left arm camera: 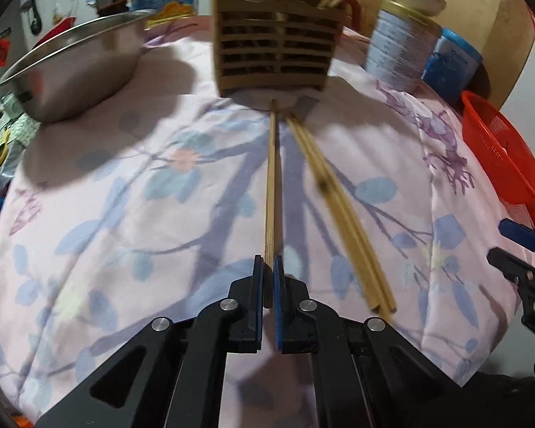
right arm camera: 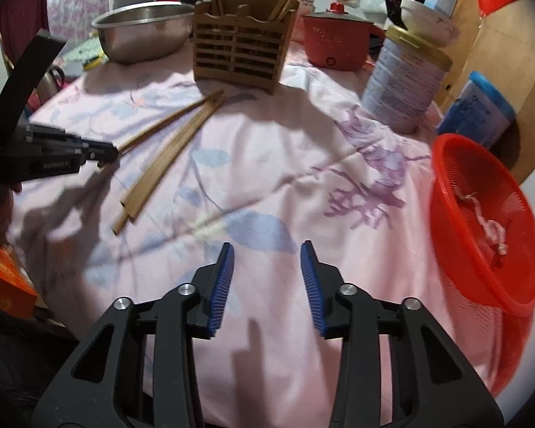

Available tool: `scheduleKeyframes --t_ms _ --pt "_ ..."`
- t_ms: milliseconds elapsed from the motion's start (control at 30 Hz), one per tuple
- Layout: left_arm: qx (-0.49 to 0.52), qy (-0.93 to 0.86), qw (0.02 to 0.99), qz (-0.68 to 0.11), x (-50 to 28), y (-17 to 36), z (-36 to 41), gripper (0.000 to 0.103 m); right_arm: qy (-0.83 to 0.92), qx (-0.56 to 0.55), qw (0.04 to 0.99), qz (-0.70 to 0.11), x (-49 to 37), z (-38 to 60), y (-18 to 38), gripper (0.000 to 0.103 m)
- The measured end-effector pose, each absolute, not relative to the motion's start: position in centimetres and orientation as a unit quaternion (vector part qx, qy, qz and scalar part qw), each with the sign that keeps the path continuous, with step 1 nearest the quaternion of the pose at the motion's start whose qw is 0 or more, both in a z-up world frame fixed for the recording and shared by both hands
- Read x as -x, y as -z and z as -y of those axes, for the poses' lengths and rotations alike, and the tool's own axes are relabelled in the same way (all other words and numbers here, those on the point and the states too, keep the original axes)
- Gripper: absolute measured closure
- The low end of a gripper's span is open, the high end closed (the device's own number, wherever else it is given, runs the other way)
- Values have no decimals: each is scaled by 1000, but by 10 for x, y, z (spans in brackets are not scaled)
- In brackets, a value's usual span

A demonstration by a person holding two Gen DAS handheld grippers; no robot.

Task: Organize utensils
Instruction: 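Close the left tool on one chopstick while the right tool grasps another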

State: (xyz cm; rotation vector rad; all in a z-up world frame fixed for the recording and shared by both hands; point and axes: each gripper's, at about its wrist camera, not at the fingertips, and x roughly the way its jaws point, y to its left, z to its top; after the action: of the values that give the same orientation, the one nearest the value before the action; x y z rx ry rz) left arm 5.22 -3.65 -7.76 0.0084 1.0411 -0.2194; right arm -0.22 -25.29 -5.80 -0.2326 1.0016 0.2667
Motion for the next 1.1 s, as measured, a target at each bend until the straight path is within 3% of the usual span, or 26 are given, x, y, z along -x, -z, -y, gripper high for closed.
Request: scheduleKeyframes --t_ms 367,733,867,1100 --pt "6 46 851 -523 -18 73 -16 97 -226 77 837 -493 -3 190 83 80" --pt "-7 37 842 -538 -4 79 -26 97 -233 50 839 -488 -7 176 98 86" --pt "-11 38 842 -538 -6 80 -26 97 -212 50 849 -481 -13 182 99 93" --pt "-5 38 844 -535 -10 80 -25 97 -210 21 844 -493 -12 202 94 90"
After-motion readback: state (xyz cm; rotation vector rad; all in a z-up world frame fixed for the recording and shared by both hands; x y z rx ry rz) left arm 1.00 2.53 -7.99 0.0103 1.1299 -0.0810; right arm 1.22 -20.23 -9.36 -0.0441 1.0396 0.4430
